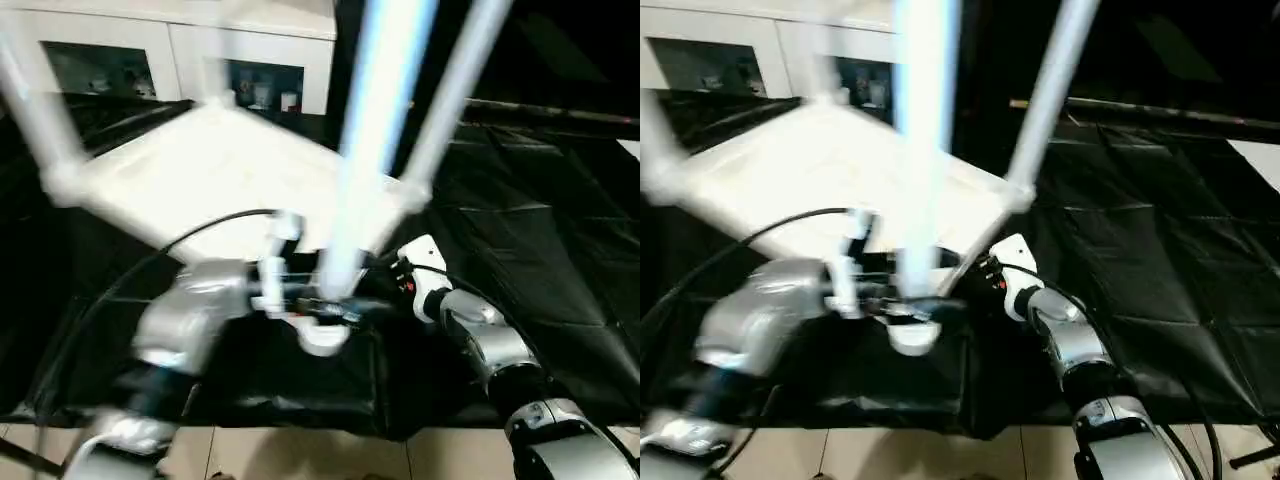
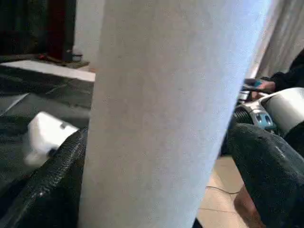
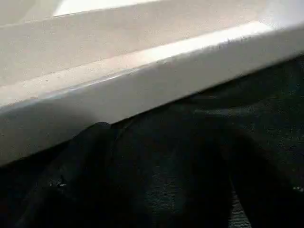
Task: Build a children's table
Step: Rotate table base
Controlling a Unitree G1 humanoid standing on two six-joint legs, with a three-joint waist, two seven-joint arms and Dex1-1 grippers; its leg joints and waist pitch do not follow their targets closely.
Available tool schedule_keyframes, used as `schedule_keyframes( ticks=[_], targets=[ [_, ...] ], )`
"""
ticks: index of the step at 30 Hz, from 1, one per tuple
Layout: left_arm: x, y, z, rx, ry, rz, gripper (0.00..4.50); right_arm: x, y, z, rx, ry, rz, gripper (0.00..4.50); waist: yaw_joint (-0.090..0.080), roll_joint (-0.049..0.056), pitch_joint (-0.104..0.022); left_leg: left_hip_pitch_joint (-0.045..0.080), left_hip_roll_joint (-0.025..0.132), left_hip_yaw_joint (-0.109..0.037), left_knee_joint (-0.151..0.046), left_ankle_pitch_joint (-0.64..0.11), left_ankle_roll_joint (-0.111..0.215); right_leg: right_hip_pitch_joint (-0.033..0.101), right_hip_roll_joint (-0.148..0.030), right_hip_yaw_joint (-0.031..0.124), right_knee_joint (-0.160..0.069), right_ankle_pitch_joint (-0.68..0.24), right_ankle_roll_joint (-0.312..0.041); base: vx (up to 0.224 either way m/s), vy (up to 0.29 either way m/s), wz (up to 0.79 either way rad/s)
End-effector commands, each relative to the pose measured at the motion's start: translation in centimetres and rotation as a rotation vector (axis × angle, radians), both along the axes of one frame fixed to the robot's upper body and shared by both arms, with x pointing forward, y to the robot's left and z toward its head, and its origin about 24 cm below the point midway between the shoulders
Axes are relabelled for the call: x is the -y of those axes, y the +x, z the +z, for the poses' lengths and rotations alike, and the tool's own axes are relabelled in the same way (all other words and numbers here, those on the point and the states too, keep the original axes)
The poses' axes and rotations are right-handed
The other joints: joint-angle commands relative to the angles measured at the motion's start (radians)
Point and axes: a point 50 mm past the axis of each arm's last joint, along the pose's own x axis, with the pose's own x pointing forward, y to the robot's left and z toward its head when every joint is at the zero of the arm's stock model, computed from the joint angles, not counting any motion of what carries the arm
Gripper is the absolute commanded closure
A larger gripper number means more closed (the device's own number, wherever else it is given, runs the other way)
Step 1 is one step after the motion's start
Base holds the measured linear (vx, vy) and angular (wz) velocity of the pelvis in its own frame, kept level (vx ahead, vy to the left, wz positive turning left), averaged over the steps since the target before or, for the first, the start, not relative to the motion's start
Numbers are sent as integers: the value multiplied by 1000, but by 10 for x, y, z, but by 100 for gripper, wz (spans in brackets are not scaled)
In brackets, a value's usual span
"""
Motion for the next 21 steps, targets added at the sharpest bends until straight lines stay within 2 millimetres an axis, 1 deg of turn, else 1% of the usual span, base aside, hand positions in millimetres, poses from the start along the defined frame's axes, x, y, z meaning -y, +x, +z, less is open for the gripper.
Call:
schedule_keyframes(
  ticks=[1, 2, 4, 5, 6, 7, 8, 9, 10, 11, 12, 13, 14, 15, 16, 17, 18, 19, 20, 21],
  targets=[
    [29, -7, 6, 52, -13, -111, 2, -23, 7, 14, 66, 39, 68, 67, 8, 14, -65, 5, 46, -22, -66, -193, 4, 57, -68, 51, -67, -161, -226, 0, 0, 0],
    [32, -6, 5, 56, -11, -100, 2, -24, 7, 13, 66, 42, 69, 67, 7, 16, -65, 6, 47, -22, -65, -196, 9, 57, -68, 51, -67, -149, -233, 0, 0, 0],
    [33, -5, 4, 64, -4, -90, 2, -24, 7, 13, 66, 40, 68, 67, 7, 16, -64, 6, 49, -23, -66, -203, 13, 58, -69, 51, -67, -157, -237, 0, 0, 0],
    [36, 2, 0, 93, 33, -26, 2, -22, 7, 12, 70, 20, 45, 67, 7, 17, -63, 6, 48, -23, -65, -206, 15, 56, -69, 51, -69, -164, -237, 0, 0, 0],
    [37, 6, -2, 105, 55, 17, 2, -20, 8, 11, 74, 10, 28, 67, 6, 16, -62, 9, 48, -22, -65, -220, 13, 54, -67, 50, -71, -182, -233, 0, 0, 0],
    [37, 13, -5, 134, 88, 89, 2, -16, 9, 11, 78, -2, -2, 67, 7, 16, -62, 8, 48, -24, -66, -221, 13, 55, -67, 49, -73, -192, -228, 0, 0, 0],
    [34, 18, -7, 161, 119, 137, 2, -12, 11, 12, 83, -4, -23, 67, 6, 17, -62, 12, 47, -24, -66, -237, 9, 52, -66, 49, -77, -217, -215, 0, 0, 0],
    [31, 22, -8, 180, 148, 172, 2, -8, 12, 13, 87, -7, -38, 67, 6, 15, -63, 5, 46, -26, -66, -230, 7, 59, -69, 48, -75, -234, -206, 0, 0, 0],
    [30, 24, -9, 190, 162, 187, 2, -6, 12, 13, 88, -7, -45, 67, 6, 15, -63, 4, 47, -27, -66, -227, 8, 59, -71, 48, -75, -236, -201, 0, 0, 0],
    [25, 28, -12, 212, 199, 222, 2, 0, 14, 15, 95, -3, -59, 67, 9, 10, -63, 6, 48, -25, -64, -218, 13, 57, -71, 49, -74, -224, -200, 0, 0, 0],
    [24, 29, -12, 214, 203, 225, 2, 2, 14, 15, 96, -4, -62, 67, 11, 12, -64, 6, 48, -26, -64, -208, 17, 57, -72, 49, -72, -215, -202, 0, 0, 0],
    [21, 29, -13, 222, 214, 235, 2, 9, 14, 17, 100, -6, -71, 67, 14, 16, -65, 9, 50, -23, -62, -190, 26, 53, -71, 50, -70, -179, -217, 0, 0, 0],
    [18, 29, -13, 221, 207, 229, 2, 14, 14, 18, 104, -2, -72, 67, 18, 14, -65, 7, 51, -22, -62, -172, 33, 56, -72, 49, -65, -146, -231, 0, 0, 0],
    [17, 28, -12, 221, 200, 225, 2, 18, 13, 19, 107, 1, -71, 67, 20, 15, -65, 6, 51, -21, -61, -170, 39, 56, -71, 49, -63, -127, -241, 0, 0, 0],
    [15, 27, -12, 221, 190, 220, 2, 21, 13, 20, 110, 2, -70, 67, 21, 15, -64, 6, 51, -21, -62, -172, 41, 56, -71, 49, -63, -126, -243, 0, 0, 0],
    [14, 26, -13, 214, 181, 205, 2, 24, 12, 20, 110, 6, -59, 67, 22, 15, -63, 7, 51, -20, -62, -180, 42, 56, -72, 49, -64, -138, -242, 0, 0, 0],
    [11, 23, -13, 194, 176, 167, 2, 28, 9, 22, 114, 5, -24, 67, 23, 14, -60, 6, 48, -20, -62, -194, 42, 57, -71, 48, -68, -168, -237, 0, 0, 0],
    [9, 22, -14, 184, 177, 148, 2, 30, 7, 22, 117, 2, -4, 67, 26, 12, -59, 7, 49, -20, -62, -206, 43, 56, -72, 49, -71, -201, -224, 0, 0, 0],
    [2, 19, -19, 172, 208, 109, 2, 36, 1, 23, 118, -15, 63, 67, 25, 14, -57, 6, 48, -21, -64, -212, 41, 56, -71, 49, -73, -218, -219, 0, 0, 0],
    [-3, 18, -22, 168, 232, 87, 2, 39, -3, 24, 116, -26, 107, 67, 28, 17, -59, 9, 50, -21, -63, -219, 40, 54, -71, 49, -74, -225, -212, 0, 0, 0]
  ],
)
